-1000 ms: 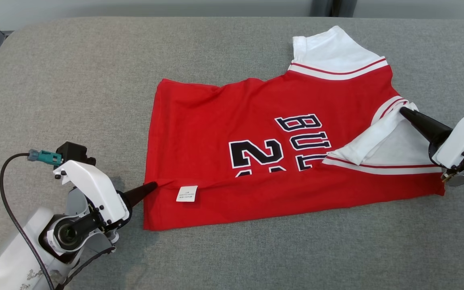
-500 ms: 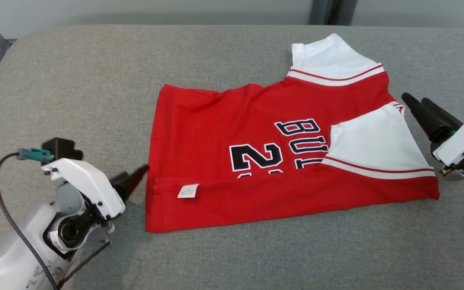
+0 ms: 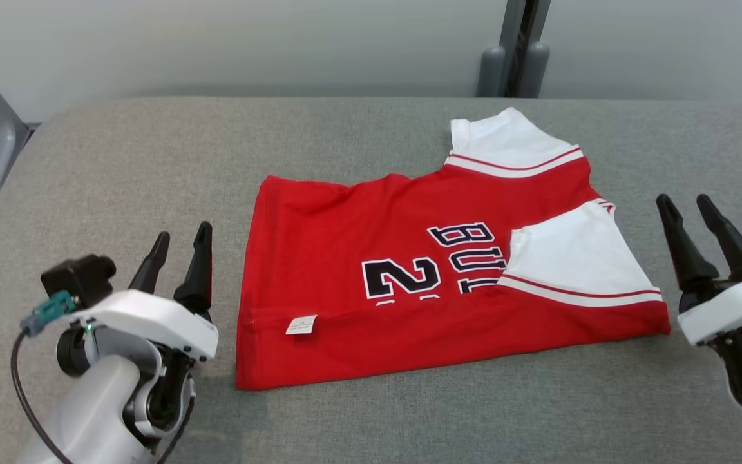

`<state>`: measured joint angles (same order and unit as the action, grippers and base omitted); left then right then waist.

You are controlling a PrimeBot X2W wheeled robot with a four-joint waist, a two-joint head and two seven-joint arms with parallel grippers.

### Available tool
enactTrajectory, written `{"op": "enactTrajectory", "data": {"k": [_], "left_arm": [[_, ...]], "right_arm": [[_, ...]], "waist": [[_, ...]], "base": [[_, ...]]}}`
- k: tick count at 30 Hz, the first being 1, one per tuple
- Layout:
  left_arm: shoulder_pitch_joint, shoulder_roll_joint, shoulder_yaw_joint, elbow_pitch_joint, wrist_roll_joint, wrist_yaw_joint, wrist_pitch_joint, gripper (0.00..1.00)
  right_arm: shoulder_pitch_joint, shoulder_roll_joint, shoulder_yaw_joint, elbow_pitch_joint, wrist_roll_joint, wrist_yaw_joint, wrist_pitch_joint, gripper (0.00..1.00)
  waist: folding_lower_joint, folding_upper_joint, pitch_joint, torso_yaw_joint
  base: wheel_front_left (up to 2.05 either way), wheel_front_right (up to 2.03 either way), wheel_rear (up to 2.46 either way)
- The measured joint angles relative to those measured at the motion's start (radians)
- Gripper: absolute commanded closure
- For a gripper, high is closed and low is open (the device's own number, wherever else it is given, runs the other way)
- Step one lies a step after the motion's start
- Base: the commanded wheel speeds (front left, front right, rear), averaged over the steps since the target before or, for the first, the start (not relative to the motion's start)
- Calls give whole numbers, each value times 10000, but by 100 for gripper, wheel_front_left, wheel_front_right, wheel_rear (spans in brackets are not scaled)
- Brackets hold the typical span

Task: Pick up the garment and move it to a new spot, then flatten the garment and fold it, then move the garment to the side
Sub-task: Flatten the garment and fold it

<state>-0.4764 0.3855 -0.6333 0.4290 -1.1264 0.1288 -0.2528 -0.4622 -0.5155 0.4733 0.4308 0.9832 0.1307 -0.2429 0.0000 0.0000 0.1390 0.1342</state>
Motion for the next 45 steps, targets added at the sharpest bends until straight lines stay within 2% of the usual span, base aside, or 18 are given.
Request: {"op": "enactTrajectory", "data": {"k": [3, 6, 8, 9, 13, 23, 28, 36, 39, 41, 42, 45], "left_arm": [[589, -353, 675, -196, 947, 207, -73, 0], [1285, -826, 1436, -527, 2408, 353, -88, 0], [1935, -1279, 1756, -510, 2913, 351, -84, 0], [2416, -1536, 1866, -305, 3407, 232, -84, 0], [2808, -1923, 1916, 370, 4092, 117, -84, 0], [2869, -2499, 2236, 2669, 4234, 54, -86, 0], [2658, -2727, 2328, 3421, 4121, -226, -96, 0], [2186, -2941, 2533, 4516, 3839, -322, -132, 0], [2016, -2970, 2389, 4853, 3839, -487, -38, 0], [1952, -2968, 2330, 5009, 3839, -593, -12, 78], [1901, -2970, 2293, 5078, 3843, -656, -10, 100], [1818, -2999, 2213, 5152, 3933, -704, -4, 100]], "right_arm": [[491, 364, -579, -84, -1135, 0, -146, 0], [1084, 980, -1737, -579, -2437, 0, -188, 0], [1546, 1515, -2464, -995, -3126, 0, -190, 0], [2068, 2015, -2911, -1319, -3745, 2, -190, 0], [2707, 2614, -3331, -1743, -4357, 0, -190, 0], [2987, 2909, -3503, -2069, -4656, 0, -190, 0], [3052, 2915, -3547, -2115, -4669, 0, -190, 0], [3072, 2907, -3538, -2132, -4763, 0, -190, 0], [3074, 2905, -3521, -2142, -4821, 0, -190, 0], [3078, 2901, -3517, -2151, -4824, 0, -190, 0], [3080, 2895, -3522, -2138, -4824, 0, -190, 0], [3116, 2882, -3576, -1779, -4826, 0, -180, 0]], "waist": [[0, 0, -236, -71], [0, 0, -382, -161], [0, 0, -449, -227], [0, 0, -509, -303], [0, 0, -598, -462], [0, 0, -645, -928], [0, 0, -629, -1073], [0, 0, -653, -1180], [0, 0, -664, -1184], [0, 0, -667, -1176], [0, 0, -668, -1168], [0, 0, -663, -1108]], "base": [[0, 0, 0], [0, 0, 0], [0, 0, 0], [0, 0, 0], [0, 0, 0], [0, 0, 0], [0, 0, 0], [0, 0, 0], [0, 0, 0], [0, 0, 0], [0, 0, 0], [0, 0, 0]]}}
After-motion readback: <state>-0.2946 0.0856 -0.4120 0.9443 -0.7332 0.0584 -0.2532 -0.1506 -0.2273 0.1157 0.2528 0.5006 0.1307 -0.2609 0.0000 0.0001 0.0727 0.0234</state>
